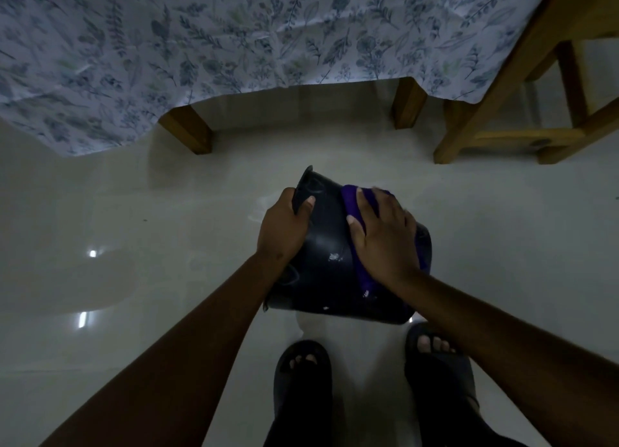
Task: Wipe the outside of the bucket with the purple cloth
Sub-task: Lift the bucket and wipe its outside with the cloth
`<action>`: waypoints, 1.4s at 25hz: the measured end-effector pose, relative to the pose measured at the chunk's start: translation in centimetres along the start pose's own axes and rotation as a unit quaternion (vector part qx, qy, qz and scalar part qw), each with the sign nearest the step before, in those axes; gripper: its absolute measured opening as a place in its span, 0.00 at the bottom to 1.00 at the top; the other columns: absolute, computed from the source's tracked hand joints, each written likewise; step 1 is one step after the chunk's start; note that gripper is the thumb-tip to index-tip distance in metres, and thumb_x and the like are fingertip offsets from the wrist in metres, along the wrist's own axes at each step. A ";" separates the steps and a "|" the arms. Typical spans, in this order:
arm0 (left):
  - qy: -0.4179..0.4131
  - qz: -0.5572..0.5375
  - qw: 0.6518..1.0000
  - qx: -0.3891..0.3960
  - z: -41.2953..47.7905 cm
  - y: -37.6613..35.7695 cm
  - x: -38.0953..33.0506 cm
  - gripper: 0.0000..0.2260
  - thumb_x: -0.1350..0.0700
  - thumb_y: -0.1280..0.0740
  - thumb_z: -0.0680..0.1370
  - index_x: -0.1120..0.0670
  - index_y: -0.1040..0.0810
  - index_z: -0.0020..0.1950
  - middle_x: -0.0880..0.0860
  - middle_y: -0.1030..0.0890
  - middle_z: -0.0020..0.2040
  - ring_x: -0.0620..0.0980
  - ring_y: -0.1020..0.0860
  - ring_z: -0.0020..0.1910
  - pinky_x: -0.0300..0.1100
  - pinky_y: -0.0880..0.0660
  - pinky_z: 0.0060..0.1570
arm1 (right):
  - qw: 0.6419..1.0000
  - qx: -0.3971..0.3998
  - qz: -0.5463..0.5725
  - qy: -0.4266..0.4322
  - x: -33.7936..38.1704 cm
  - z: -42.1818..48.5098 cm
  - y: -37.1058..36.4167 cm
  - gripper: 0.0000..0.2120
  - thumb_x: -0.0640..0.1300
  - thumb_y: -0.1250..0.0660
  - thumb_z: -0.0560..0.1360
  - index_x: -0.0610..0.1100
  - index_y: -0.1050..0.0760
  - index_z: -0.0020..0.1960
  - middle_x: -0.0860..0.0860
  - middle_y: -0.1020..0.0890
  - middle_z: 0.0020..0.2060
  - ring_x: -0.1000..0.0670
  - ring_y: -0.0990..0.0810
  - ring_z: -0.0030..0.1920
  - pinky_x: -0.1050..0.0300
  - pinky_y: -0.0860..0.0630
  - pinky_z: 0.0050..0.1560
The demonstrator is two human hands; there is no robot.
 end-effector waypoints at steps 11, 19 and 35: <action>0.008 0.015 1.000 0.001 -0.2 0.1 -0.1 0.13 0.50 0.44 0.83 0.56 0.28 0.59 0.52 0.23 0.47 0.52 0.25 0.44 0.42 0.30 0.45 | 0.997 0.035 0.037 0.057 -0.1 1.4 -0.3 0.30 0.60 0.54 0.80 0.47 0.46 0.78 0.46 0.39 0.77 0.45 0.40 0.76 0.44 0.41 0.73; 0.033 -0.050 0.998 0.035 1.3 0.3 -1.0 0.12 0.49 0.40 0.81 0.56 0.26 0.56 0.49 0.22 0.43 0.50 0.23 0.44 0.39 0.29 0.39 | 0.995 -0.008 -0.001 0.095 -0.1 -3.9 -0.8 0.28 0.57 0.53 0.81 0.49 0.46 0.78 0.47 0.41 0.77 0.45 0.43 0.77 0.42 0.44 0.74; -0.021 -0.031 0.999 0.025 0.3 0.2 0.3 0.15 0.48 0.44 0.83 0.53 0.29 0.66 0.53 0.20 0.56 0.50 0.22 0.50 0.40 0.29 0.48 | 0.999 -0.016 0.040 0.012 -0.8 -0.7 -0.5 0.27 0.58 0.55 0.80 0.51 0.44 0.77 0.48 0.40 0.77 0.43 0.42 0.77 0.40 0.42 0.74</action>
Point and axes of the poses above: each hand's wrist, its own z-axis towards the middle knuckle, its own y-axis out of the back of the hand, x = y × z, the point moved 2 cm from there along z, towards the middle knuckle
